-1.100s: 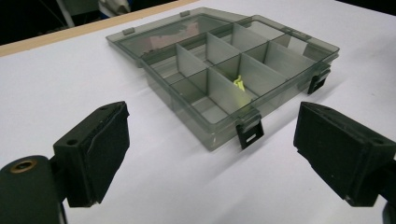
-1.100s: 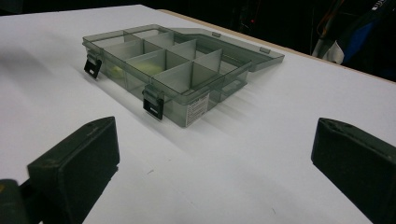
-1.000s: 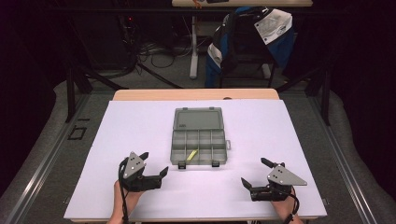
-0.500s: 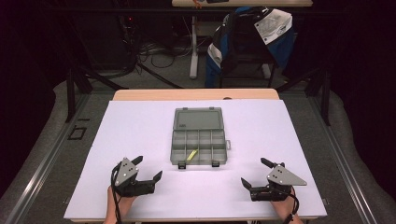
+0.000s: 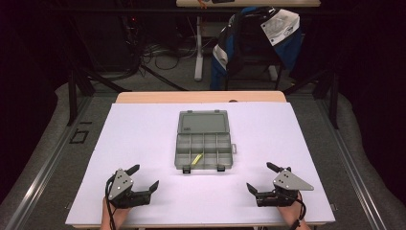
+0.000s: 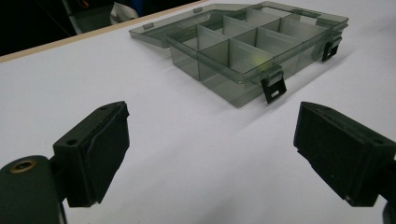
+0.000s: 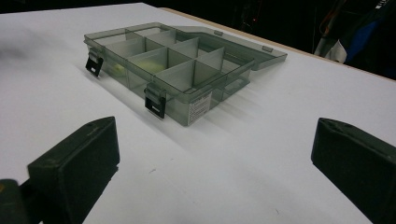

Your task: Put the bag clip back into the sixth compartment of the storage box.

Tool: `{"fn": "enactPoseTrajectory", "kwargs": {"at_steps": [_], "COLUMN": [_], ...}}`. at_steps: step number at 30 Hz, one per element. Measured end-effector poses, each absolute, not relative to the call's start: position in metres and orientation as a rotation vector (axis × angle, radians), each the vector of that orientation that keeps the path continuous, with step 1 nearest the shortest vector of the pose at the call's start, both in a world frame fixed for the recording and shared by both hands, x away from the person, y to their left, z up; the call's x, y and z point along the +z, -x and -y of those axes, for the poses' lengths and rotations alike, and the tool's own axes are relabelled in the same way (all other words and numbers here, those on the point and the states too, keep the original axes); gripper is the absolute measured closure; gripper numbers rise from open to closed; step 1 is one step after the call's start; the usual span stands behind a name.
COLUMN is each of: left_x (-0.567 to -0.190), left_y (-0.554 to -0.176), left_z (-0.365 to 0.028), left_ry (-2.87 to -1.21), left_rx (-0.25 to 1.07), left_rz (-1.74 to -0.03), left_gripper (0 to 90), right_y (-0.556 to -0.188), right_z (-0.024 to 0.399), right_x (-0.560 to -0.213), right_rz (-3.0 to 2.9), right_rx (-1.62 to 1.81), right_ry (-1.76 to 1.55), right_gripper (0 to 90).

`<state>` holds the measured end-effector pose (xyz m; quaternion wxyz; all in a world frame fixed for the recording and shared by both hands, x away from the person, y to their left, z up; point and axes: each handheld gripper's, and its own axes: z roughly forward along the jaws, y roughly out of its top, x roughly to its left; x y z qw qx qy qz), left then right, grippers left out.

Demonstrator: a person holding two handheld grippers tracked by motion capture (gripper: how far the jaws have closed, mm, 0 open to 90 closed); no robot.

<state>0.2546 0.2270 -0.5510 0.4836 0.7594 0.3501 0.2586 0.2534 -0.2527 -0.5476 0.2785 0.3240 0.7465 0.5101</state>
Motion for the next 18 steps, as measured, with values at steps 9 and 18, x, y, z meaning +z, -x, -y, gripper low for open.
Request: {"fn": "enactPoseTrajectory", "kwargs": {"at_steps": [9, 18], "left_x": [-0.560, -0.560], "left_y": [-0.253, -0.254], "left_z": [-0.240, -0.236], "left_ry": [-1.841, -1.850], "left_rx": [0.623, 0.613], "left_rz": [-0.833, -0.817], "left_gripper": [10.6, 10.6], "right_y": [-0.254, -0.254], "right_z": [0.252, 0.253], "right_x": [-0.548, -0.548], "right_rz": [-2.010, -2.015], "right_rx": [1.369, 1.367], "right_ry": [-0.862, -0.859], "right_gripper": [0.6, 0.6]}}
